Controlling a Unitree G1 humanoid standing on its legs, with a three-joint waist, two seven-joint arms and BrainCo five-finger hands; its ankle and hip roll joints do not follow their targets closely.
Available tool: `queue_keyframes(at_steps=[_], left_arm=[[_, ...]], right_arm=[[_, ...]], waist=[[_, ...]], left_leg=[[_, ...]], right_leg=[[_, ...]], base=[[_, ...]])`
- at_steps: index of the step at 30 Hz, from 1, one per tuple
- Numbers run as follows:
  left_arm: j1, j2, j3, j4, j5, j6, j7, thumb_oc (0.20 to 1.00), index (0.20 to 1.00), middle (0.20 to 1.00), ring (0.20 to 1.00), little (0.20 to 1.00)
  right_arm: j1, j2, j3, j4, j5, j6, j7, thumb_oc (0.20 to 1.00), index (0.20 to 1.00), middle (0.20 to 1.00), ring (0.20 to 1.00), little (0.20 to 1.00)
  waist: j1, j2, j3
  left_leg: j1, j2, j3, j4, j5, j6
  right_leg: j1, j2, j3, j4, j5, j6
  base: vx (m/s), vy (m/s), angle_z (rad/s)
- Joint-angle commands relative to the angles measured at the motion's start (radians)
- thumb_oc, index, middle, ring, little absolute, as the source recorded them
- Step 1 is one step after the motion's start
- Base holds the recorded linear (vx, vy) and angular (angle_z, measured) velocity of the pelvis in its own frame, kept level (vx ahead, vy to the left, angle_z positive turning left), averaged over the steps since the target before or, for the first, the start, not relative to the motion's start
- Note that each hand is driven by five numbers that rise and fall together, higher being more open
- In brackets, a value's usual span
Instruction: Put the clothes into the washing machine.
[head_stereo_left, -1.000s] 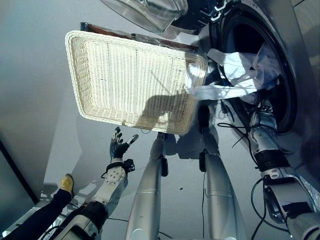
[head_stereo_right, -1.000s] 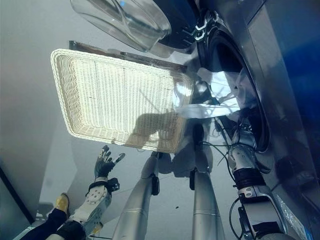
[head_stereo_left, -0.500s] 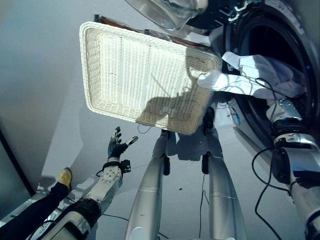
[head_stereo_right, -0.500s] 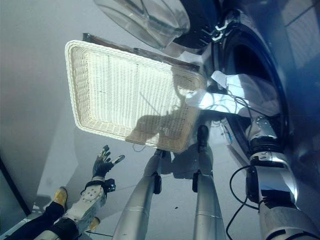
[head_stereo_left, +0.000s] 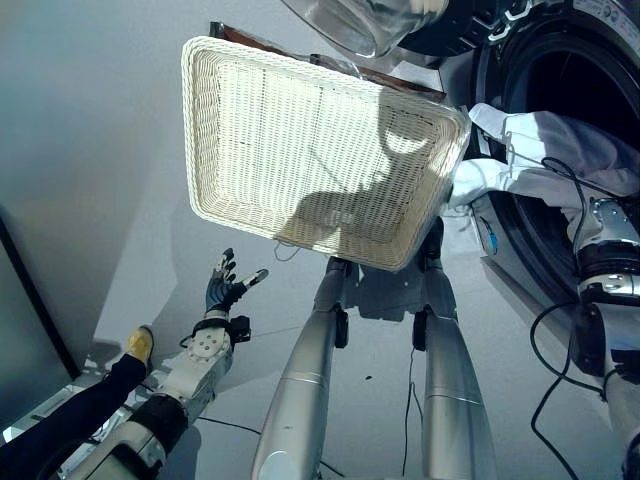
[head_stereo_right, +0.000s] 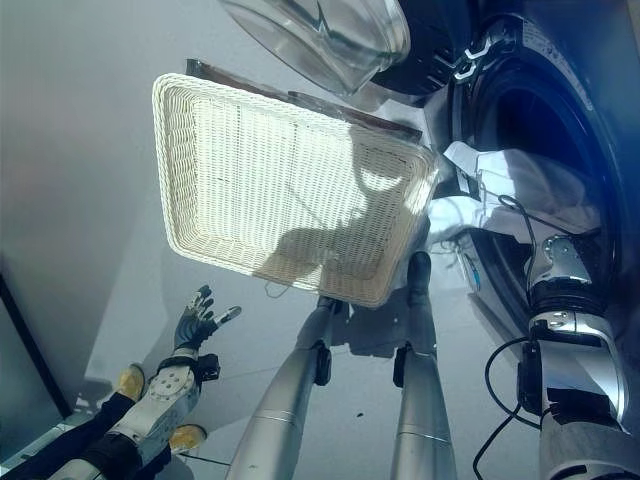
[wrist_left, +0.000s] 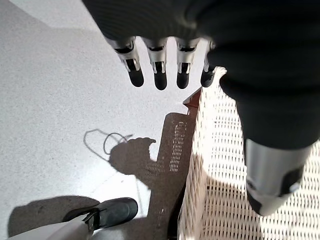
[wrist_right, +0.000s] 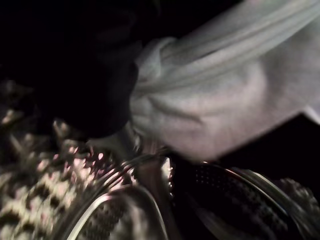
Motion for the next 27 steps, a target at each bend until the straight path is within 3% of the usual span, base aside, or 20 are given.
queue_keyframes(at_steps=[1, 3, 5, 10, 16, 27], left_arm=[[0.015, -0.046, 0.030, -0.002, 0.019, -0.001, 0.014, 1.000, 1.000, 1.000, 1.000, 1.000], [0.011, -0.058, 0.036, 0.018, 0.019, -0.007, 0.019, 1.000, 1.000, 1.000, 1.000, 1.000], [0.012, -0.074, 0.042, 0.036, 0.028, -0.013, 0.022, 1.000, 1.000, 1.000, 1.000, 1.000], [0.013, -0.098, 0.038, 0.060, 0.035, -0.039, 0.032, 1.000, 1.000, 1.000, 1.000, 1.000], [0.012, -0.142, 0.020, 0.068, 0.043, -0.059, 0.059, 1.000, 1.000, 1.000, 1.000, 1.000], [0.004, -0.196, 0.009, 0.091, 0.050, -0.072, 0.082, 1.000, 1.000, 1.000, 1.000, 1.000]], right_arm=[[0.098, -0.006, 0.059, -0.097, 0.013, 0.296, 0.328, 1.000, 1.000, 1.000, 1.000, 1.000], [0.135, 0.052, 0.101, -0.090, 0.013, 0.471, 0.450, 1.000, 1.000, 1.000, 1.000, 1.000], [0.157, 0.084, 0.135, -0.085, 0.013, 0.519, 0.473, 1.000, 1.000, 1.000, 1.000, 1.000], [0.203, 0.179, 0.138, -0.102, 0.013, 0.564, 0.622, 1.000, 1.000, 1.000, 1.000, 1.000], [0.256, 0.277, 0.208, -0.142, 0.013, 0.526, 0.637, 1.000, 1.000, 1.000, 1.000, 1.000], [0.317, 0.308, 0.305, -0.073, 0.013, 0.426, 0.641, 1.000, 1.000, 1.000, 1.000, 1.000]], waist=[[-0.001, 0.066, -0.010], [-0.005, 0.064, -0.010], [-0.009, 0.062, -0.010], [-0.014, 0.058, -0.010], [-0.022, 0.063, -0.010], [-0.032, 0.077, -0.010]], left_leg=[[-0.010, -0.022, -0.022, -0.034, 0.071, -0.013], [-0.012, -0.020, -0.018, -0.042, 0.075, -0.016], [-0.013, -0.015, -0.010, -0.047, 0.078, -0.018], [-0.005, -0.009, -0.003, -0.072, 0.085, -0.018], [0.005, -0.004, 0.008, -0.097, 0.099, -0.019], [0.015, -0.001, 0.020, -0.112, 0.113, -0.023]], right_leg=[[0.000, 0.058, -0.076, 0.083, -0.028, 0.004], [-0.004, 0.057, -0.074, 0.077, -0.026, 0.006], [-0.005, 0.058, -0.072, 0.073, -0.024, 0.006], [0.002, 0.064, -0.069, 0.061, -0.023, 0.006], [0.007, 0.068, -0.055, 0.046, -0.017, 0.005], [0.014, 0.061, -0.039, 0.038, -0.008, 0.006]], base=[[-0.04, 0.051, -0.04], [-0.03, 0.045, -0.06], [-0.02, 0.045, -0.05], [-0.03, 0.021, -0.03], [-0.03, 0.055, -0.03], [-0.01, 0.044, -0.03]])
